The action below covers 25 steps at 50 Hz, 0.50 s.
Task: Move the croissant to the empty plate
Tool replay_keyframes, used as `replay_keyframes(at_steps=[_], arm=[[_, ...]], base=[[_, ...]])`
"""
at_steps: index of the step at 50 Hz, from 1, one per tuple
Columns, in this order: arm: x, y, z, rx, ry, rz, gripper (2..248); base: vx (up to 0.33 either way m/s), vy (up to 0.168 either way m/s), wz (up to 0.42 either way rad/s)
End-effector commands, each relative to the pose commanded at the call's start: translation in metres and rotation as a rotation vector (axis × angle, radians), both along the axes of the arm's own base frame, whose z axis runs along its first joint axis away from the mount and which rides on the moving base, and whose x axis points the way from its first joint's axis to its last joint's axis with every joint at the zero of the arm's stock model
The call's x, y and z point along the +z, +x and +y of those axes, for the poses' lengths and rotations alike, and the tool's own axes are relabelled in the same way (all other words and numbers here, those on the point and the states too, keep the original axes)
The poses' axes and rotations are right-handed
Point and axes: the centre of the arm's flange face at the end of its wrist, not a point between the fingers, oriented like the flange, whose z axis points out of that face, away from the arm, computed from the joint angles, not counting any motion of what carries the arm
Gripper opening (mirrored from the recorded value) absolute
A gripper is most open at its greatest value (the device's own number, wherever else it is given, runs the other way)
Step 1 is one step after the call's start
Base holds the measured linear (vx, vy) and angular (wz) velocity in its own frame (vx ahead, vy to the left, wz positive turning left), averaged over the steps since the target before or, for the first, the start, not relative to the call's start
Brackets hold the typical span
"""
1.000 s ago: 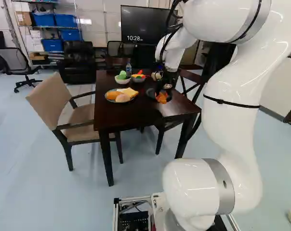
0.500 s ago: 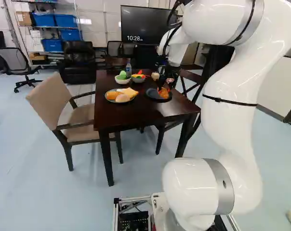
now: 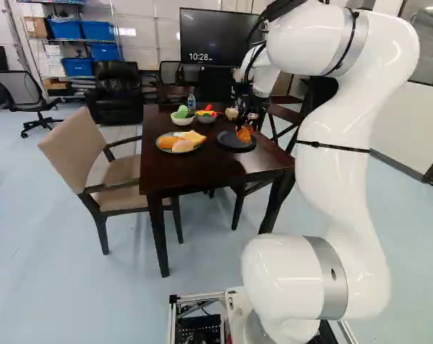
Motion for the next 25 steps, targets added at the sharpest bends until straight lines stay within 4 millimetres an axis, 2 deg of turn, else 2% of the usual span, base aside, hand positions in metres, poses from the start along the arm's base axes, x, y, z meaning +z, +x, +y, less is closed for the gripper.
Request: replay_keyframes(at_steps=[17,25], arm=[[-0.002,0.028,-0.015,-0.013,-0.004,-0.022,122],[-0.009,0.043,-0.021,-0.017,-0.005,-0.028,122]], base=[[0.000,0.000,0.000],[0.000,0.000,0.000]])
